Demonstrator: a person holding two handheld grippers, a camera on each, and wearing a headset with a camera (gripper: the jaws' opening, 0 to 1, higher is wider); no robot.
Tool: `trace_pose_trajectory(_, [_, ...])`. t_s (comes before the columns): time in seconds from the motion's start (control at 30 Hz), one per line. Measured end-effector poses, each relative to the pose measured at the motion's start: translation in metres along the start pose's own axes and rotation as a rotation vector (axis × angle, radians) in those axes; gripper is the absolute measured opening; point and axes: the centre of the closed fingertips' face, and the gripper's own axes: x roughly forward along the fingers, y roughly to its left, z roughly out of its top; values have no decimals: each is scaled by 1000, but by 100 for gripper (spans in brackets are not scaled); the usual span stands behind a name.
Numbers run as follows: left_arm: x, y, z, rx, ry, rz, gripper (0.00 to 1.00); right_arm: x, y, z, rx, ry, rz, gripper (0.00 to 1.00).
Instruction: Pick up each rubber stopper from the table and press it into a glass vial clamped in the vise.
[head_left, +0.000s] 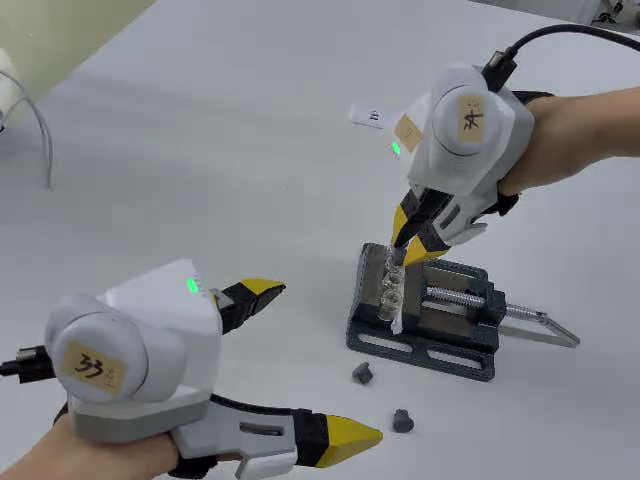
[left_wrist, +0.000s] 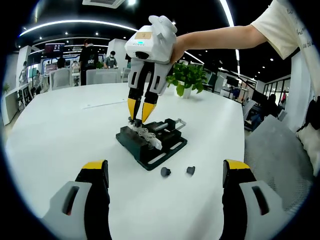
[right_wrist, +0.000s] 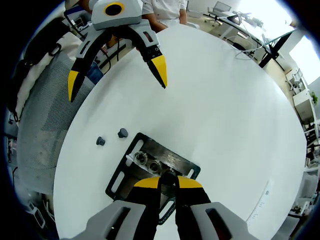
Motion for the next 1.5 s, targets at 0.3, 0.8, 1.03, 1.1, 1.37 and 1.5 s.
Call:
trace_pose_trajectory(0.3, [1,-1,1,-3,-6,-1,94,0,0,2,81,66,23,4])
trace_pose_trajectory(0.8, [5,-4,4,-5,-11,-11,94,-2,4,1,227,164,22,4])
trace_pose_trajectory(1.03, [5,-6,3,-6,-10,-14,93,-1,2,3,286,184,10,4])
trace_pose_trajectory(1.1, [5,-6,4,-5,-11,-12,93,0,3,3,277,199,6,5])
trace_pose_trajectory(1.37, [3,-5,1,-7,-3,-11,92,-2,2,2,251,182,19,6])
trace_pose_trajectory(1.5, [3,-6,1,-9,-4,-12,92,-1,3,3,238,171,19,7])
